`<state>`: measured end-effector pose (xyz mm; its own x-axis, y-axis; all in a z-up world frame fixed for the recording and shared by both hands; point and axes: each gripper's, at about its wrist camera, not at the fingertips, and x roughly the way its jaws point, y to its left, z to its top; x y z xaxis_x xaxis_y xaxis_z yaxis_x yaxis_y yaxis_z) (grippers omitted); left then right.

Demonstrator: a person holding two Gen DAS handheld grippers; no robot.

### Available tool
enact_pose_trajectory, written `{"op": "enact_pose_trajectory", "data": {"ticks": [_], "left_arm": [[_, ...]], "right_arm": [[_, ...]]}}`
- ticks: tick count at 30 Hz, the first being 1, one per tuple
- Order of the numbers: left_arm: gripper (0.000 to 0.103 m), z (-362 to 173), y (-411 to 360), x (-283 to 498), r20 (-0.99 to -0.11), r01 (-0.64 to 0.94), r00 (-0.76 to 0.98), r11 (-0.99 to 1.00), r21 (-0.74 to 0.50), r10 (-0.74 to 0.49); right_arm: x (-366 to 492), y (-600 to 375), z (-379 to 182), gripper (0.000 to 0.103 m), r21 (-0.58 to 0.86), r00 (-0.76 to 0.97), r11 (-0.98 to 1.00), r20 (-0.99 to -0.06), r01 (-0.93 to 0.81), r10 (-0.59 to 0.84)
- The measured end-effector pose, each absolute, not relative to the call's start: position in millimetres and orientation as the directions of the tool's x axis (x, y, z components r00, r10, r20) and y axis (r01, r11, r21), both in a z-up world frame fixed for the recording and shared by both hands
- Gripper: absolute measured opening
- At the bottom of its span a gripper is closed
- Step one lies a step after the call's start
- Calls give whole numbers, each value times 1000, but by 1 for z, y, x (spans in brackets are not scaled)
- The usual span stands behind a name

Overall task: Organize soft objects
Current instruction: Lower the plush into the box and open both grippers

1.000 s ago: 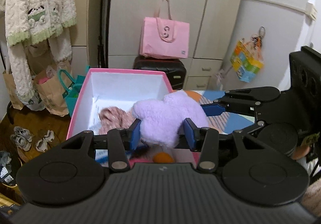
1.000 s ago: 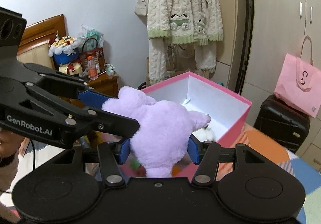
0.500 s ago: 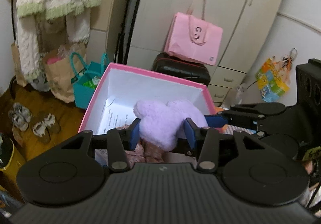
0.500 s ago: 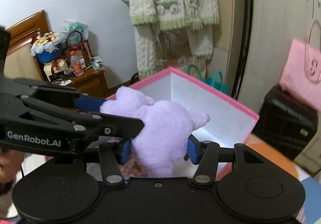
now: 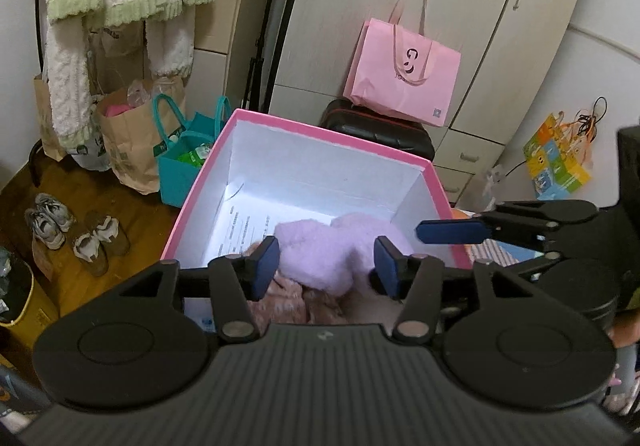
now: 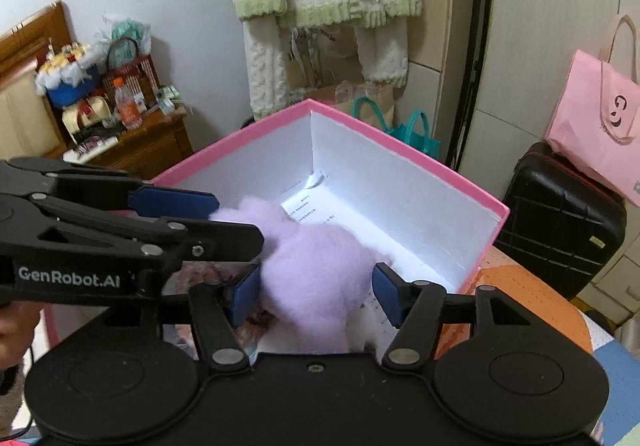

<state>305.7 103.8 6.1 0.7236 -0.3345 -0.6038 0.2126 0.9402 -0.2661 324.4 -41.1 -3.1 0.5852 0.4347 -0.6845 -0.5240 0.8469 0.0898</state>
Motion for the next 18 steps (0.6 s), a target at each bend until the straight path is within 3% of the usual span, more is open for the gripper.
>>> {"op": "enact_pose_trajectory", "data": {"ticks": [9,18], "left_arm": [[57,25,98,257,-567,253,755,944,-211,-329],[60,47,86,207,-548,315,762,937,-152,-345]], "right_arm": [[266,-71,16,67,97,656,840,-580,-533,483],[208,-78,31,67,35,704,855,-551,-518,449]]}}
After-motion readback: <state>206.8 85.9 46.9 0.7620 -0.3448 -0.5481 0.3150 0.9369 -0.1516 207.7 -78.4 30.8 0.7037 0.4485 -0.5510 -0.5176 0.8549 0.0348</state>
